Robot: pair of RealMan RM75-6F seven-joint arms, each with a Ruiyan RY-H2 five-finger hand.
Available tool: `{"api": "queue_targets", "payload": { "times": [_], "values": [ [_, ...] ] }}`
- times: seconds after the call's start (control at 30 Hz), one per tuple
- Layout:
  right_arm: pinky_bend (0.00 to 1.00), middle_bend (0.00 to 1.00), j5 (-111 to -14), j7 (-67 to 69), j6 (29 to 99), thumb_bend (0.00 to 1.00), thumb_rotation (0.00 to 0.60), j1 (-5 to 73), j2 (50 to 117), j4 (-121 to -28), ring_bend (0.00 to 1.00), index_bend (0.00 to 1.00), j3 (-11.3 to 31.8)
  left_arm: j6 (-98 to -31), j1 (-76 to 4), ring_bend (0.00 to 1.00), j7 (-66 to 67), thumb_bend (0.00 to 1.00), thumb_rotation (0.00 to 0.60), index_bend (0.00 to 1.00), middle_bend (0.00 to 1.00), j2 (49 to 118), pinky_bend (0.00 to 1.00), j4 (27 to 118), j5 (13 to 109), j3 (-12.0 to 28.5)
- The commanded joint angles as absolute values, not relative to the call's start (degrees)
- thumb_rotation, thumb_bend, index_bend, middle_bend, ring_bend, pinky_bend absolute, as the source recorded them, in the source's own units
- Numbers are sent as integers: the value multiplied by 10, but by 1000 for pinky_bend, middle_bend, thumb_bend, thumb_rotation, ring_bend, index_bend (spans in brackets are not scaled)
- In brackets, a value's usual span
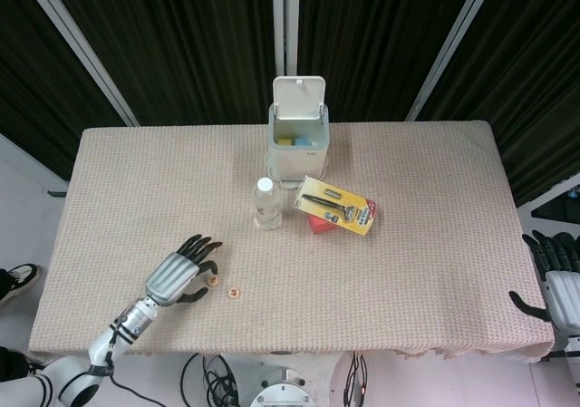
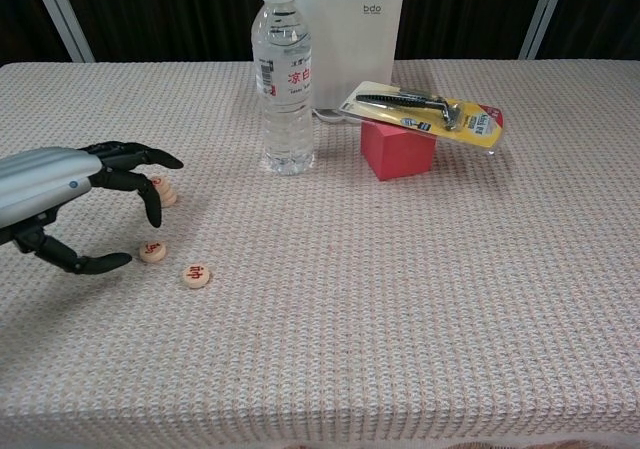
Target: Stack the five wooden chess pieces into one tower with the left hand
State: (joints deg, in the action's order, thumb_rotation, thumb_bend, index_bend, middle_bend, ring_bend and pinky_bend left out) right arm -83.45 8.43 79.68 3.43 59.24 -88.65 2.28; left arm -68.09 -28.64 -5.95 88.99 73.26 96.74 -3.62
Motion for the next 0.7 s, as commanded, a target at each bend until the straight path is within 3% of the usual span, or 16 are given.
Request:
{"api": "queue_targets", "payload": {
  "times": [0.03,0.7],
  "values": [
    [0,0,-833,86,796,176,600,34,592,-885,0,0,23,-680,-294,0,-60,286,600,386,51,901,0,718,974,-37],
    [0,0,-832,89,796,176,600,33,590,-882,0,0,23,-660,-297,0,-47,286,600,409,51,918,0,689,954,-43]
  ]
}}
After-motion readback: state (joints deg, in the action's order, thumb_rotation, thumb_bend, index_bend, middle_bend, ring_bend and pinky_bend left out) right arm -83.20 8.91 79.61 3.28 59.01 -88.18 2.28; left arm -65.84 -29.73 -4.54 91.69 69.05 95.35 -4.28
